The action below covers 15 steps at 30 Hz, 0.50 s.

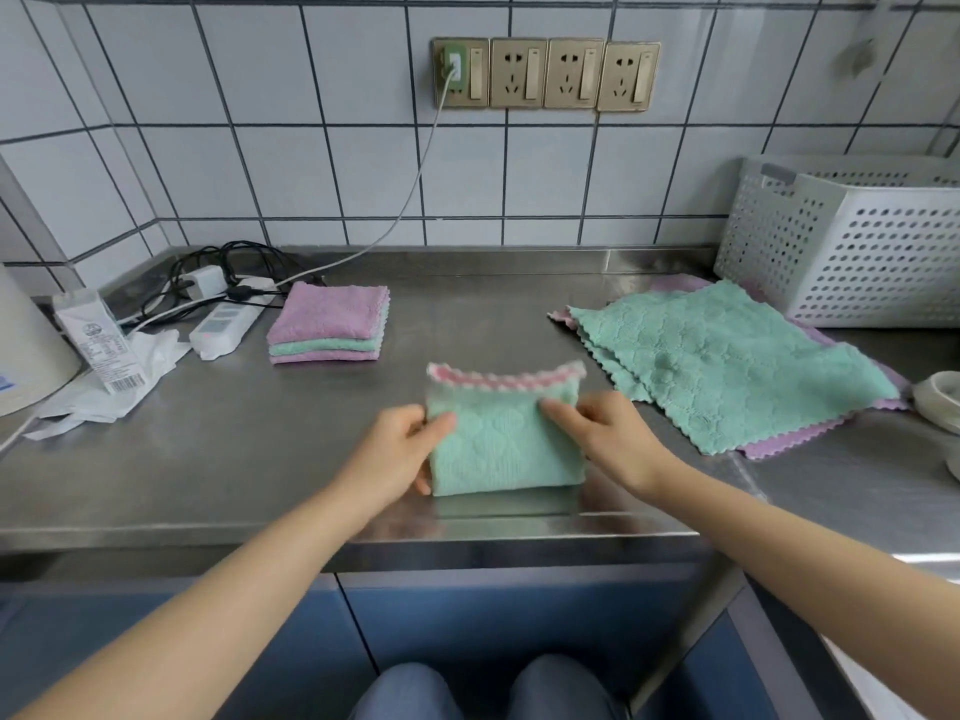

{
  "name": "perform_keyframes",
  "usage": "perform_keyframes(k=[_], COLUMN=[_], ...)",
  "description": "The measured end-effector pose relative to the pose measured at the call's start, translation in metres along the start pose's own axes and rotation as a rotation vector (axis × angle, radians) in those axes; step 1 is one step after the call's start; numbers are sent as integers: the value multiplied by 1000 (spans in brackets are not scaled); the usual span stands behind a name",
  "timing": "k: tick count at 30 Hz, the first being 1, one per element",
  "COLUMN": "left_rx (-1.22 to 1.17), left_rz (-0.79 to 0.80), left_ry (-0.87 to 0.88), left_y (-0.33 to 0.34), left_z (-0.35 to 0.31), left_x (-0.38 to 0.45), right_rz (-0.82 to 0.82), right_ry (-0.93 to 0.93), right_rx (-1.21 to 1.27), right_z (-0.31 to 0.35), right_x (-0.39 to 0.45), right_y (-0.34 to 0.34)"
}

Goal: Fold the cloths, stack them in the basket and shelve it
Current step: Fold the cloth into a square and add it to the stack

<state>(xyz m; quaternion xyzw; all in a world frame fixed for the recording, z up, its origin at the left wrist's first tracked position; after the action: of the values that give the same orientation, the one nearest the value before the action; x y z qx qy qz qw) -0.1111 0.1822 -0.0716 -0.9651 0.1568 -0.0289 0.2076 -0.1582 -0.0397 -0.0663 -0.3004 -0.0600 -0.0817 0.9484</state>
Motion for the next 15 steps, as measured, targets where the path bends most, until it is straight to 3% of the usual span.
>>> perform_keyframes(k=[2, 4, 15], left_rx=[-140, -153, 112], left_rz=[-8, -11, -131], left_ry=[-236, -337, -143], left_y=[3, 7, 12], left_z=[-1, 4, 11], left_x=[21, 31, 30], right_rz=[-109, -118, -104], right_ry=[113, 214, 175], right_rx=[-49, -180, -393], right_z=[1, -9, -13], right_x=[27, 43, 49], right_y=[8, 18, 30])
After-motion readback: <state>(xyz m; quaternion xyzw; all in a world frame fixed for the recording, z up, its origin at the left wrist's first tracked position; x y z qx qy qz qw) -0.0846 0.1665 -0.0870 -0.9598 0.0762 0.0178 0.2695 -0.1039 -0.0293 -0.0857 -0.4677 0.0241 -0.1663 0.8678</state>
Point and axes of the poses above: each hand's wrist, its own x-axis towards the middle knuckle, its own y-axis out of the palm, z = x × y, the point moved 3 cm from there along x, towards the middle knuckle
